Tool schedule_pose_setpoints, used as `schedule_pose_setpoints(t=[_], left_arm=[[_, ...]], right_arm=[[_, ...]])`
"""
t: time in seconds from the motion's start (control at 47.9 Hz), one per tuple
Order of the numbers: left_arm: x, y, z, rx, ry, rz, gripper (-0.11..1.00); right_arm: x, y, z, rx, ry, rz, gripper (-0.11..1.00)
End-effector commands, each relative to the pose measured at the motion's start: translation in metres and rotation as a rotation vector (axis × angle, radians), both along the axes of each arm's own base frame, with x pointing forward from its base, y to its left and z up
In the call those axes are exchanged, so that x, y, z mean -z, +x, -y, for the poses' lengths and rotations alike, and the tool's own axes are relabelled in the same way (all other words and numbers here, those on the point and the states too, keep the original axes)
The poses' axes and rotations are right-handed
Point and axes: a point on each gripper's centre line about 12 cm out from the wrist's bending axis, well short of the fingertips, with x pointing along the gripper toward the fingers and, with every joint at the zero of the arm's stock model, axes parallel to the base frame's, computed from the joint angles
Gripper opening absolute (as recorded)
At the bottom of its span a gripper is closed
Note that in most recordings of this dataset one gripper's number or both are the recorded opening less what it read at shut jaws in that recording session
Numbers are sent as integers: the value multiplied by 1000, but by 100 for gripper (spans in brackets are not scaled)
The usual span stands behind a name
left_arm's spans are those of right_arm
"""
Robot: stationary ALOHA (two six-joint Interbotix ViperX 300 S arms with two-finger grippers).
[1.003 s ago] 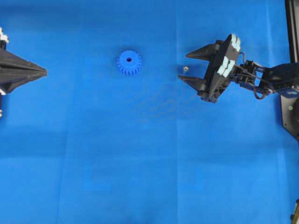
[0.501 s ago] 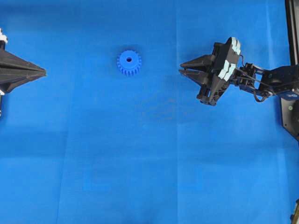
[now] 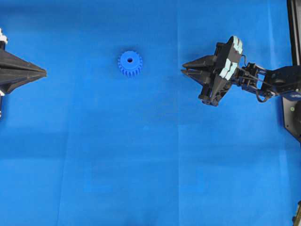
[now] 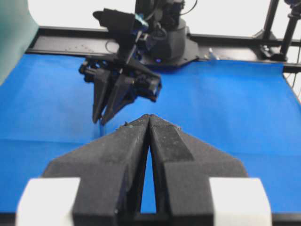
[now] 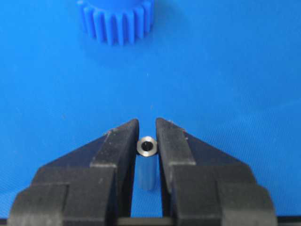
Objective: Insert the shaft placed at a random location into the center hole of the small gear at another random location.
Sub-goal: 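Close the right gripper on the silver shaft and lift it, then carry the shaft left with the right gripper above the blue gear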
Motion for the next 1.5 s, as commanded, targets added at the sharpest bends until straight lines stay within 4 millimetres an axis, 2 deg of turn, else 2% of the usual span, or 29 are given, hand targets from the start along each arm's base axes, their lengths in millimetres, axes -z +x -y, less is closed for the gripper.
schedule_pose_setpoints(t=[0.0,0.188,0.313,0.752,0.877,1.253,1.483], left_arm=[[-3,1,-1,-3,-1,8,0],[-3,1,-1,-3,-1,5,0],[-3,1,-1,-3,-1,6,0],[-2,1,-1,-3,-3,5,0],[-3,1,-1,-3,-3,5,0],[-2,1,-1,-3,-4,3,0],[-2,1,-1,-3,-3,2,0]], right_arm=[[-21,2,0,-4,-8,51,2],[-52,0,-3,-28,-18,73,2],[-62,-1,-5,-41,-26,70,2],[-64,13,-2,-48,-31,64,2],[-66,32,1,-52,-40,69,2],[-81,108,16,-87,-117,67,2],[-86,139,25,-95,-139,68,2]])
